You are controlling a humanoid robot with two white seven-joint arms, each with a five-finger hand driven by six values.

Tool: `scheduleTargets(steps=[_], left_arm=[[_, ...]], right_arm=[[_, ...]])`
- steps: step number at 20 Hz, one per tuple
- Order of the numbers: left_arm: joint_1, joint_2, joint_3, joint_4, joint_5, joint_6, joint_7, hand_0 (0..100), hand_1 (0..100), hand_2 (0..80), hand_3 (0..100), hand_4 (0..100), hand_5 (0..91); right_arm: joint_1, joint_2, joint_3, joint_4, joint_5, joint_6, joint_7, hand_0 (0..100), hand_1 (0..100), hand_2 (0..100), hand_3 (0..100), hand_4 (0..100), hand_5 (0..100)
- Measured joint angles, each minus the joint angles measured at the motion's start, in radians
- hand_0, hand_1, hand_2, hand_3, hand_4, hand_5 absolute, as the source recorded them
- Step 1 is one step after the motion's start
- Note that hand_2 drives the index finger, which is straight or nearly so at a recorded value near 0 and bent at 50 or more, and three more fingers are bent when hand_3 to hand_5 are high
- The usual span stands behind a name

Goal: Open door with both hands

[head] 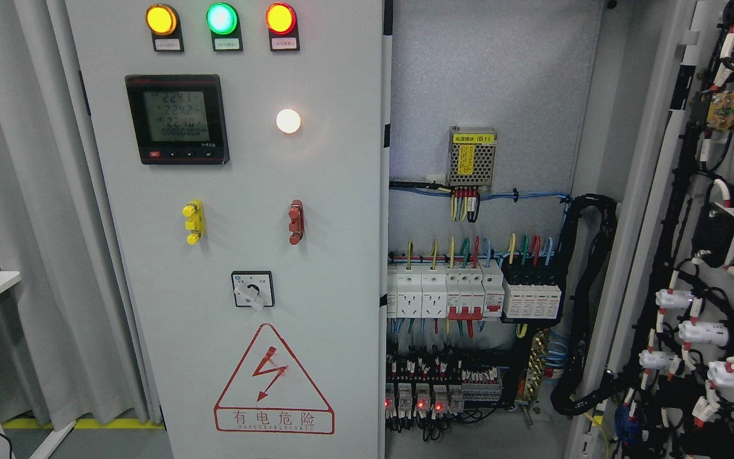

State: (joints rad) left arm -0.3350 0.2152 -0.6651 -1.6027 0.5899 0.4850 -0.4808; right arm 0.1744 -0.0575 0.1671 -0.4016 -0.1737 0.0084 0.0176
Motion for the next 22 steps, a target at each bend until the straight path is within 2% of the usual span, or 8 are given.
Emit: scheduleTargets(steps=[7,11,17,22], left_arm=[[0.241,0.032,0.052,0.096,-0.124,-0.019,0.001,29,0,2.7,3,4,0.0],[0.346,0.032,0.103,0.220,-0.156,-0.098,0.002,29,0,2.7,3,4,0.0],[0.407,-0.005,0.206,0.497,-0.176,-0.214,0.005,29,0,2.7,3,4,0.0],[0.378,-0.056,0.292,0.768,-0.182,-0.241,-0.002,29,0,2.7,3,4,0.0]], right_arm=[[0.069,-0.027,-0.001,-0.226,-0.002,0.000,0.000,22,0,0,0,0,0],[0.143,-0.045,0.009,-0.412,-0.001,0.000,0.000,22,0,0,0,0,0],[0.248,-0.073,0.052,-0.717,0.000,-0.001,0.000,22,0,0,0,0,0],[0.285,-0.087,0.077,-0.964,0.001,-0.002,0.000,22,0,0,0,0,0]])
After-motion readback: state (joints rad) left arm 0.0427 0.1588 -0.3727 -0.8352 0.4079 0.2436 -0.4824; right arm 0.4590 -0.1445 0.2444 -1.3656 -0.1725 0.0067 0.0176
